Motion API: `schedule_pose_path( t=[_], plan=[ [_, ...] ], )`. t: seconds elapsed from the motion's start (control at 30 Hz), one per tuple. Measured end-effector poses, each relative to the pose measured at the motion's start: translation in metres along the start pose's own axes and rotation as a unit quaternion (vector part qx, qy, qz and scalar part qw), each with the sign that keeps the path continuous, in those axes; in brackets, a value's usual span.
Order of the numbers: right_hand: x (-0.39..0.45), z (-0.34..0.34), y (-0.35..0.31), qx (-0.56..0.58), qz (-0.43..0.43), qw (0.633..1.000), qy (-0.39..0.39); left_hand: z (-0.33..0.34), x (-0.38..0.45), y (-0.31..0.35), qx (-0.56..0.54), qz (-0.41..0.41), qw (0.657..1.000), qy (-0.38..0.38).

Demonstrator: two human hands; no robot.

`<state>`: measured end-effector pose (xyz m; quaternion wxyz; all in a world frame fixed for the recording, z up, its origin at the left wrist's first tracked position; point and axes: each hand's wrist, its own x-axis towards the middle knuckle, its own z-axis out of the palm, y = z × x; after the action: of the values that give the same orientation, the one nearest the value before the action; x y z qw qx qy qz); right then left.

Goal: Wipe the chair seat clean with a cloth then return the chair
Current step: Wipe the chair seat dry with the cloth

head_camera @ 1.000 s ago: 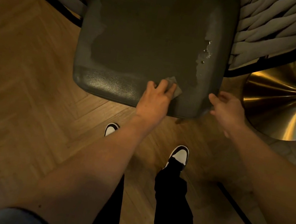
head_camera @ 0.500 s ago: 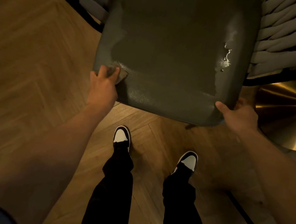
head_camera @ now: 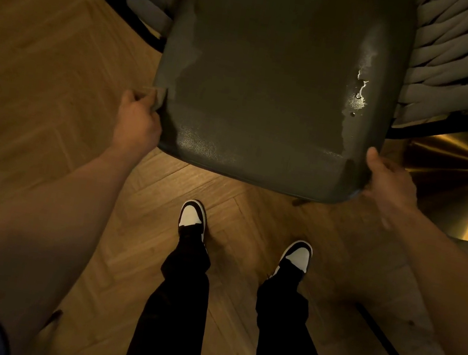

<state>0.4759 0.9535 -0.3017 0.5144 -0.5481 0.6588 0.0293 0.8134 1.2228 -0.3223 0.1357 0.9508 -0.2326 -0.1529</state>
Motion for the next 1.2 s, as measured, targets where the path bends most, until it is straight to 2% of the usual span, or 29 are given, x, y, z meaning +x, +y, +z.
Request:
schedule_pose_path(
  t=[0.1,0.27,0.7,0.83,1.03,1.2],
  plan=[
    [0.012,-0.003,0.01,0.078,0.027,0.996,-0.012,0.01,-0.005,0.018,-0.007,0.019,1.0,-0.003],
    [0.017,-0.01,0.014,0.114,0.033,0.992,-0.031,0.036,-0.024,0.064,0.003,0.065,0.998,-0.013],
    [-0.001,-0.018,0.002,0.142,0.011,0.986,-0.085,0.103,-0.102,0.222,-0.002,0.14,0.986,-0.095],
    [0.003,-0.02,0.002,0.157,0.017,0.982,-0.1,0.12,-0.118,0.261,0.032,0.202,0.972,-0.115],
    [0.009,-0.023,0.01,0.18,0.047,0.975,-0.119,0.137,-0.136,0.299,0.041,0.271,0.948,-0.164],
    [0.007,-0.025,0.014,0.217,0.064,0.968,-0.108,0.134,-0.133,0.298,0.102,0.319,0.929,-0.155]
  ],
)
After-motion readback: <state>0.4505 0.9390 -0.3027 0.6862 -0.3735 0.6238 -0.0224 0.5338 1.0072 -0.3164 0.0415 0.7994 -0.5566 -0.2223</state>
